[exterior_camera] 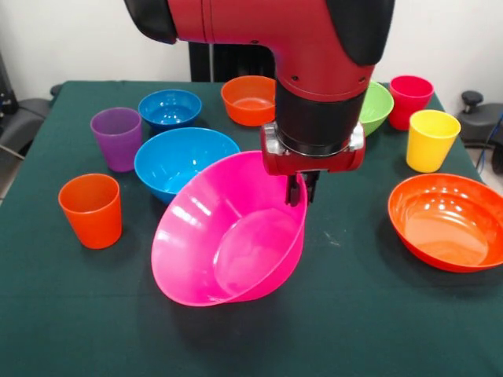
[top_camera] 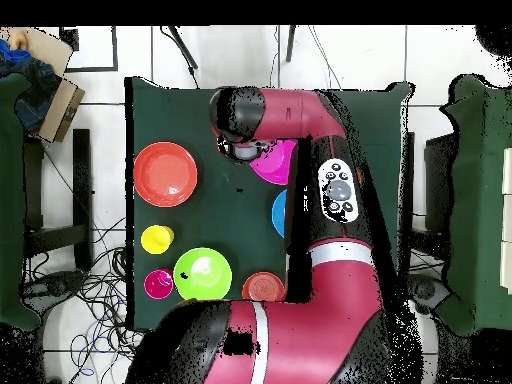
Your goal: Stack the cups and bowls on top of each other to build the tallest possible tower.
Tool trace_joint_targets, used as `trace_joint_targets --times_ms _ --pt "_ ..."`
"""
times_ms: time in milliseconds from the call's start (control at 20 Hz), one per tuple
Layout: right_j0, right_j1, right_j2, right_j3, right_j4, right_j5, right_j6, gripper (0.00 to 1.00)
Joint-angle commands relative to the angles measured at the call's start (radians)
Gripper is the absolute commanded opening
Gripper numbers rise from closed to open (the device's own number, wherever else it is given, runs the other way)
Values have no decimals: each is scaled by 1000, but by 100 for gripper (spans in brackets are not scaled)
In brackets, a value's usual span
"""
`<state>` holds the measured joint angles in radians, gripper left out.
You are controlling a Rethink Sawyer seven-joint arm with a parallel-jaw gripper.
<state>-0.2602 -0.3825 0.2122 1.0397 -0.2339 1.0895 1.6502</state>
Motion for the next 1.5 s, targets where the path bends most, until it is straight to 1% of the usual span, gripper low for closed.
trace_joint_targets --times_ms 50,500,1100,1350,1500 --pt "-19 -21 1 25 15 76 49 0" --pt "-13 -11 -8 8 25 99 58 0" --pt "-14 30 -18 -58 40 172 58 0" --pt "-14 62 -13 -124 30 223 42 0" --pt "-17 73 -10 -145 27 235 35 0"
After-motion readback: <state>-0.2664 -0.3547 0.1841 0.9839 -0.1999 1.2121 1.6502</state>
